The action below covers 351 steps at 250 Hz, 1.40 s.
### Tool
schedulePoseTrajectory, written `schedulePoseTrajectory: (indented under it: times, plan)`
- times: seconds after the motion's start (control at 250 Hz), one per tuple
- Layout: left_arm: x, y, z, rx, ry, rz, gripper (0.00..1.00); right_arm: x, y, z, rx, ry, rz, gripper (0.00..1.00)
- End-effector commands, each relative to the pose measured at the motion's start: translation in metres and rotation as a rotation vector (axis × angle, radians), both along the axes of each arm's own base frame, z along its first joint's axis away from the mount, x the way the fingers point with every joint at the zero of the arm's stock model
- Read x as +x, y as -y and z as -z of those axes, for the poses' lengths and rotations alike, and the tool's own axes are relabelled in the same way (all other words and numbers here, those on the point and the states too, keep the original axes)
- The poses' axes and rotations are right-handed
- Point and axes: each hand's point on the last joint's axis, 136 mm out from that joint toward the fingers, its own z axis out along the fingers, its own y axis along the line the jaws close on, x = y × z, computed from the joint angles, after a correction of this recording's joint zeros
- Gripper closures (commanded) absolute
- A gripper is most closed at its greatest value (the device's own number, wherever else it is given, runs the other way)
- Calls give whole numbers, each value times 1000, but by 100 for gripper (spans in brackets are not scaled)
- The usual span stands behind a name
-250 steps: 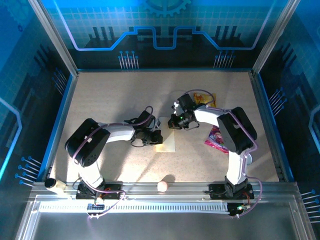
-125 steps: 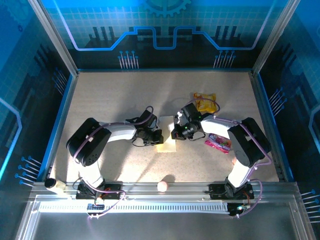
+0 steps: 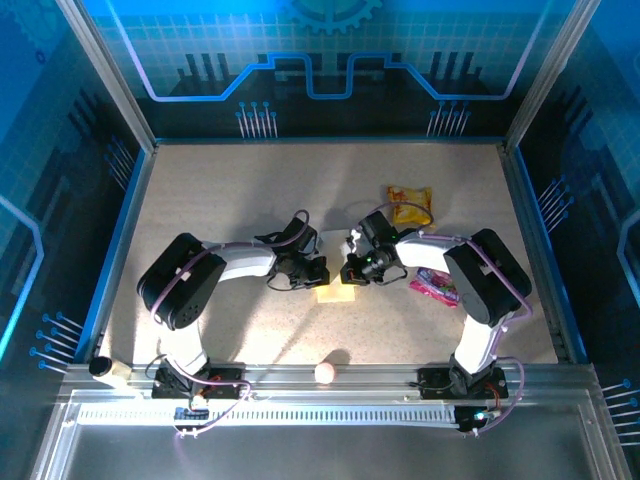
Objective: Fold a paper plane with a square sheet of paper (fold left side to right side)
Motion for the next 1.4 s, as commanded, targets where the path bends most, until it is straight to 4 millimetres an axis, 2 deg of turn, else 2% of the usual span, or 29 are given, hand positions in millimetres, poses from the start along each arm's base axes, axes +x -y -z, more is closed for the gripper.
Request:
schedulePoseTrajectory:
  times: [0.0, 0.216, 0.38, 0.515, 0.691, 0.847, 1.175, 1.398]
  plan:
    - [-3, -3, 3, 34, -28, -13, 100, -6, 2, 11, -47, -9, -25, 100]
    - [6, 6, -18, -18, 10, -2, 100, -12, 18, 33, -148, -38, -23, 100]
    - [18, 9, -26, -31, 44, 3, 100, -15, 24, 41, -186, -48, -32, 100]
    - [27, 9, -17, -25, 54, 8, 100, -15, 29, 43, -210, -48, -36, 100]
    - [32, 5, 0, -42, 71, 9, 100, -14, 29, 41, -217, -49, -47, 100]
    - [35, 2, 7, -47, 96, 10, 100, -15, 32, 43, -242, -55, -56, 100]
    - [35, -23, 27, -41, 112, -47, 100, -17, 39, 49, -273, -72, -55, 100]
    - [44, -38, 30, -27, 130, -83, 100, -16, 46, 51, -300, -75, -60, 100]
